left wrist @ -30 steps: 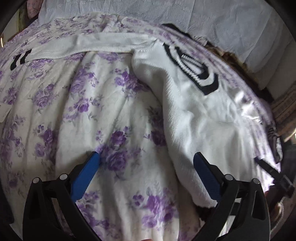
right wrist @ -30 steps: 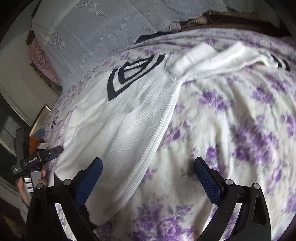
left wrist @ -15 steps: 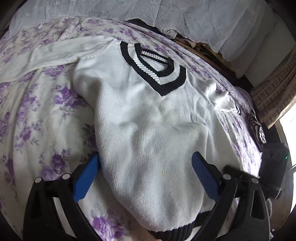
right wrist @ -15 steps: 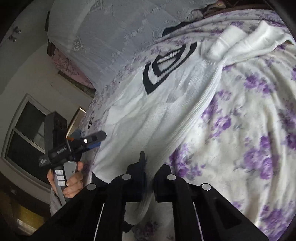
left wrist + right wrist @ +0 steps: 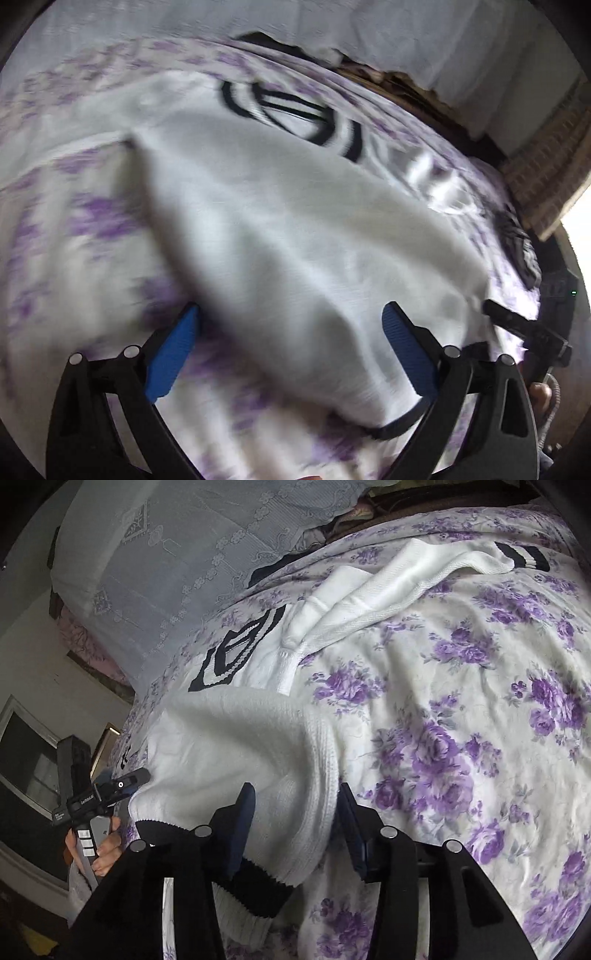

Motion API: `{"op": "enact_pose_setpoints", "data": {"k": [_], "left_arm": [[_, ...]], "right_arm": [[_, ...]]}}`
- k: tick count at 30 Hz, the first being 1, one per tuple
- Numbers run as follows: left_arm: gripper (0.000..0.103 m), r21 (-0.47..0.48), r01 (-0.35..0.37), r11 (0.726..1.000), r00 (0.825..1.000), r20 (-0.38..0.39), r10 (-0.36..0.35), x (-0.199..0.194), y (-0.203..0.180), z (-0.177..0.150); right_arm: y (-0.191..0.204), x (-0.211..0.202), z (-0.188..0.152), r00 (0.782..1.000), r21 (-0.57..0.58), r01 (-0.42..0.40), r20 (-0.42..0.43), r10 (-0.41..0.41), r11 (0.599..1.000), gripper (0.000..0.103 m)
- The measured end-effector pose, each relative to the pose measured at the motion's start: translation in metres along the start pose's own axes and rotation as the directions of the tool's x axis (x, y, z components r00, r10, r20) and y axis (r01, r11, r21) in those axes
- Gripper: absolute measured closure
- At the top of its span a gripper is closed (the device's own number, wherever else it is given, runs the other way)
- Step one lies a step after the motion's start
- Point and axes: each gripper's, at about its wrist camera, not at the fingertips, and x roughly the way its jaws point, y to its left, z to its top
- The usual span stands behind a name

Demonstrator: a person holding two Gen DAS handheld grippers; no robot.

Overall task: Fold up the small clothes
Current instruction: 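Grasp the striped sleeve cuff with the right gripper and lift it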

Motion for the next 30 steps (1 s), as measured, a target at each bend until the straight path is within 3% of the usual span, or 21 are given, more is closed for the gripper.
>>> {"op": "enact_pose_setpoints", "data": {"k": [1,3,4,6,9,12,14,16,17,18,19,21,25,26,27,28,29,30], "left_arm": [[0.011,0.014,0.005,1.000,1.000,-0.015,-0.005,0.010,-0.006,0.003],[0.034,0.050,-0.048,0.998,0.998,-0.046,0.051,0.029,-0.013,0.005],[0.039,0.062,-0.087,0.994,0.996,-0.028,0.088,0.028,-0.016,0.002],[0.081,0.085,-0.070,0.994,0.997,-0.013,0.071,0.012,-0.017,-0.003],[0.084,0.041,-0.060,0.997,0.998,-0.021,0.061,-0.024,-0.012,-0.012],[0.085,-0.024,-0.060,0.998,0.998,-0.038,0.059,-0.065,-0.003,-0.018],[0.082,-0.023,-0.049,0.999,0.998,-0.047,0.048,-0.085,-0.001,-0.022],[0.043,-0.014,-0.060,0.998,0.995,-0.076,0.058,-0.094,0.001,-0.031],[0.015,-0.016,-0.087,0.996,0.994,-0.061,0.086,-0.097,0.003,-0.038],[0.010,-0.018,-0.132,0.991,0.991,-0.033,0.131,-0.099,0.007,-0.048],[0.010,-0.003,-0.168,0.986,0.985,-0.039,0.168,-0.094,0.006,-0.056],[0.017,0.007,-0.166,0.986,0.985,-0.054,0.166,-0.088,0.012,-0.071],[0.019,0.005,-0.148,0.989,0.989,-0.011,0.148,-0.067,0.007,-0.081],[0.022,0.022,-0.145,0.989,0.989,0.010,0.145,-0.061,0.002,-0.077],[0.035,0.036,-0.127,0.991,0.992,0.022,0.126,-0.054,-0.003,-0.073],[0.047,0.040,-0.097,0.995,0.995,0.013,0.096,-0.047,-0.007,-0.067],[0.077,0.028,-0.054,0.998,0.998,-0.022,0.054,-0.037,-0.011,-0.059],[0.091,0.022,-0.069,0.997,0.997,-0.028,0.070,-0.033,-0.017,-0.052]], "right_arm": [[0.003,0.002,-0.002,1.000,0.001,-0.010,-0.002,0.010,1.000,0.057],[0.006,0.008,-0.005,1.000,-0.003,-0.015,-0.011,0.015,1.000,0.057],[0.007,0.008,-0.007,1.000,-0.010,-0.016,-0.011,0.016,1.000,0.068],[0.011,0.005,-0.009,1.000,-0.033,-0.030,-0.003,0.030,0.999,0.090],[0.012,-0.013,-0.010,0.997,-0.049,-0.063,0.034,0.064,0.997,0.092],[0.021,-0.032,-0.011,0.992,-0.077,-0.112,0.048,0.116,0.991,0.092],[0.025,-0.034,-0.010,0.995,-0.111,-0.090,0.040,0.095,0.990,0.092],[0.019,-0.024,-0.011,0.999,-0.116,-0.038,0.007,0.039,0.993,0.087],[0.014,-0.018,-0.013,1.000,-0.107,-0.023,-0.016,0.021,0.994,0.084],[0.008,-0.013,-0.017,0.999,-0.086,-0.022,-0.038,0.019,0.996,0.067],[0.005,-0.012,-0.023,0.998,-0.073,-0.029,-0.050,0.025,0.997,0.052],[0.006,-0.012,-0.029,0.997,-0.073,-0.048,-0.065,0.044,0.996,0.050],[0.024,-0.006,-0.038,0.987,-0.084,-0.131,-0.099,0.123,0.988,0.043],[0.029,0.000,-0.040,0.986,-0.092,-0.137,-0.109,0.127,0.986,0.043],[0.035,0.005,-0.042,0.986,-0.107,-0.135,-0.113,0.123,0.985,0.051],[0.040,0.008,-0.041,0.986,-0.120,-0.139,-0.109,0.127,0.983,0.071],[0.044,0.007,-0.040,0.985,-0.127,-0.151,-0.100,0.138,0.980,0.079],[0.045,0.000,-0.035,0.983,-0.121,-0.177,-0.078,0.169,0.977,0.084]]}}
